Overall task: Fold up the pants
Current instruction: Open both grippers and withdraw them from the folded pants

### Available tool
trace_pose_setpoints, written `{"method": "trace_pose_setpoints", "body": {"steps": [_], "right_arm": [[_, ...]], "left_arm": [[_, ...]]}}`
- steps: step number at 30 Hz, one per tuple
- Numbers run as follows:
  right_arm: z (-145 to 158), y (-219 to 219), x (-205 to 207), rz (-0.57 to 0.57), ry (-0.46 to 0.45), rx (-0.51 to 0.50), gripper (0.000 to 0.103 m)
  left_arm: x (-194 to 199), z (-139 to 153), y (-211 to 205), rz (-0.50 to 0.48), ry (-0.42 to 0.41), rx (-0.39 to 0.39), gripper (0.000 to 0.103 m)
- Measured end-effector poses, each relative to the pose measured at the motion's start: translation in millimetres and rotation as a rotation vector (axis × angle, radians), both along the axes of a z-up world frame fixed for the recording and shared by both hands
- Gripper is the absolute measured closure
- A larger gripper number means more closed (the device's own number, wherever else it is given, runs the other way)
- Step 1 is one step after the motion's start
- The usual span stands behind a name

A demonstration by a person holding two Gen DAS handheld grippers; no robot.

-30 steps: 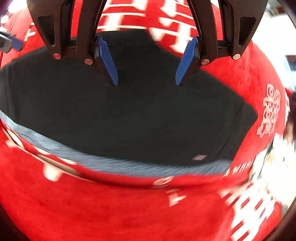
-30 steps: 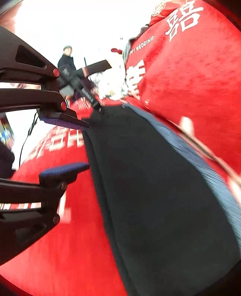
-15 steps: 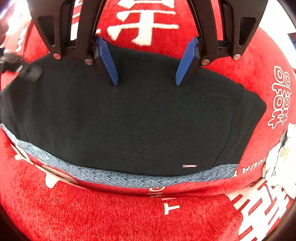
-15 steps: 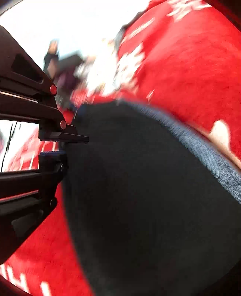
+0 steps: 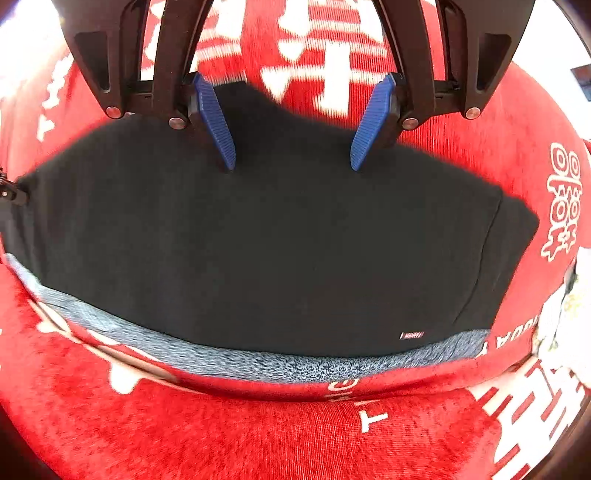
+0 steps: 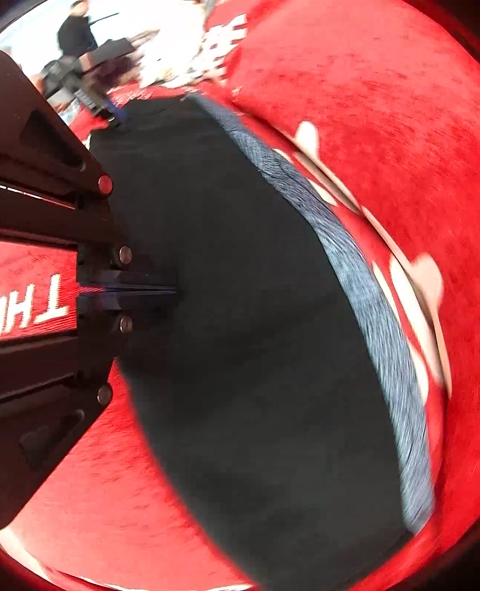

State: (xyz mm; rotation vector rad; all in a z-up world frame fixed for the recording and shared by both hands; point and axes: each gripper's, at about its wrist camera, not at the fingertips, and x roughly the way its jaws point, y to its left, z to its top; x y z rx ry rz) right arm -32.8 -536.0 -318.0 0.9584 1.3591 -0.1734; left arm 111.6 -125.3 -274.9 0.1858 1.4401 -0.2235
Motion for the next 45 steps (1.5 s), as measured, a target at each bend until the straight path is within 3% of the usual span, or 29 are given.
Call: {"method": "trace_pose_setpoints", "body": {"steps": [2, 3, 4, 6, 13, 14, 15, 16, 22, 34, 45], "right_arm": [[16.8, 12.5, -6.7, 0.055, 0.007, -0.033, 0.093], [23.5, 23.8, -4.9, 0.091, 0.009, -0.032, 0.077], [32.6, 38.2, -6.2, 0.142, 0.004, -0.029, 0.052], [47.0, 70.7, 2.5, 0.211, -0.012, -0.033, 0.036], [69.1, 151.6, 14.6, 0.438, -0.064, 0.003, 0.035], [70.7, 161.5, 18.3, 0.460, -0.070, 0.007, 0.034], [71.7, 174.2, 26.1, 0.474, -0.075, 0.011, 0.033], [74.8, 183.0, 29.2, 0.491, -0.084, 0.019, 0.033], [80.4, 194.3, 36.3, 0.533, -0.107, 0.022, 0.032], [83.3, 205.4, 40.9, 0.574, -0.125, 0.017, 0.017], [83.6, 202.1, 42.4, 0.572, -0.127, 0.007, 0.015]], "left_arm": [[-13.8, 13.8, 10.2, 0.011, 0.005, 0.005, 0.037], [-19.7, 19.2, 14.5, 0.012, 0.008, 0.013, 0.037], [-25.5, 25.9, 20.5, 0.016, 0.009, 0.018, 0.037], [-38.0, 40.3, 35.7, 0.040, 0.005, 0.021, 0.037], [-54.9, 60.5, 79.5, 0.128, 0.036, 0.005, 0.035], [-55.8, 62.9, 82.6, 0.137, 0.035, -0.005, 0.029], [-54.1, 62.1, 83.9, 0.145, 0.031, -0.005, 0.010], [-53.3, 62.6, 83.3, 0.151, 0.024, 0.004, 0.005], [-59.1, 65.2, 88.5, 0.152, 0.038, 0.001, 0.005], [-60.8, 68.3, 95.5, 0.173, 0.051, -0.023, 0.005], [-52.7, 70.1, 96.1, 0.189, 0.048, -0.038, 0.005]]}}
